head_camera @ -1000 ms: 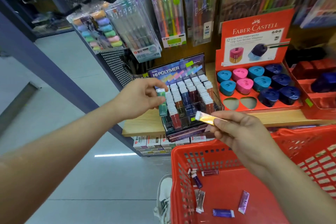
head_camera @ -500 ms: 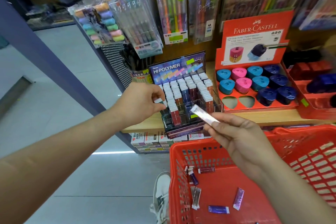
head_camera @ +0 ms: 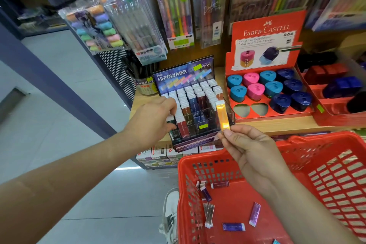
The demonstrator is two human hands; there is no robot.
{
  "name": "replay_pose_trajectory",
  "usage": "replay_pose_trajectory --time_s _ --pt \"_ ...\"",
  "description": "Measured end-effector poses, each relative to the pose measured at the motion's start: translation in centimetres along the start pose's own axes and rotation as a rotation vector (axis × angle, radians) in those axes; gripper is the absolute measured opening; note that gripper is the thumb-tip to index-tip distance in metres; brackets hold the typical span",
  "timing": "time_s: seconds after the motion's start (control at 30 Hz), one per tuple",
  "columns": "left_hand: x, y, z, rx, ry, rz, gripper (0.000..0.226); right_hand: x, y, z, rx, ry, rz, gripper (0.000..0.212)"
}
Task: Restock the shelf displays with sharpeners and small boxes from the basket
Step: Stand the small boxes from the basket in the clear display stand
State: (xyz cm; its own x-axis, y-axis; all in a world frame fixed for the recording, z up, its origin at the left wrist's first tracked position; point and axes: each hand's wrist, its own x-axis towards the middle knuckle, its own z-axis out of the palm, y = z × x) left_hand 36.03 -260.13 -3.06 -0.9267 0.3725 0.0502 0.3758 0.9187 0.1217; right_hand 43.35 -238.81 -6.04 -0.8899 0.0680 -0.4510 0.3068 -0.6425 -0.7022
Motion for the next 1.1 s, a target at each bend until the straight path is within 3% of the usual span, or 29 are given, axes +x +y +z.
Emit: replay_pose_trajectory --time_s 0.1,0.23,0.3,0.43,0.63,0.9,1.1 --pt "0.7 0.1 -2.0 -0.044 -0.119 -0.029 0.034 0.2 -0.2 -0.1 -0.006 0.003 -0.039 0.022" --pt "2.0 2.0 -5.6 -0.44 -0.002 -0.088 0.02 0.3 -0.5 0.1 -0.048 -0.007 -0.077 0.016" --pt "2.4 4.3 -6.2 -0.618 -0.057 -0.078 0.01 0.3 -0.6 0.3 -0.068 -0.013 -0.087 0.016" --pt "3.4 7.3 -5.4 -0.708 -0.131 -0.068 0.011 0.4 -1.1 0.5 -0.072 -0.013 -0.118 0.015" --pt "5.2 6.3 -4.4 -0.939 -0.178 -0.315 0.004 0.8 -1.7 0.5 -0.159 -0.06 -0.171 0.013" --pt "6.0 5.2 -2.9 -1.009 -0.219 -0.362 0.004 1.7 -1.8 -0.4 -0.354 -0.117 -0.24 0.012" --pt "7.5 4.6 -3.1 -0.876 0.005 -0.317 0.006 3.6 -2.0 -1.5 -0.675 0.024 -0.38 0.028"
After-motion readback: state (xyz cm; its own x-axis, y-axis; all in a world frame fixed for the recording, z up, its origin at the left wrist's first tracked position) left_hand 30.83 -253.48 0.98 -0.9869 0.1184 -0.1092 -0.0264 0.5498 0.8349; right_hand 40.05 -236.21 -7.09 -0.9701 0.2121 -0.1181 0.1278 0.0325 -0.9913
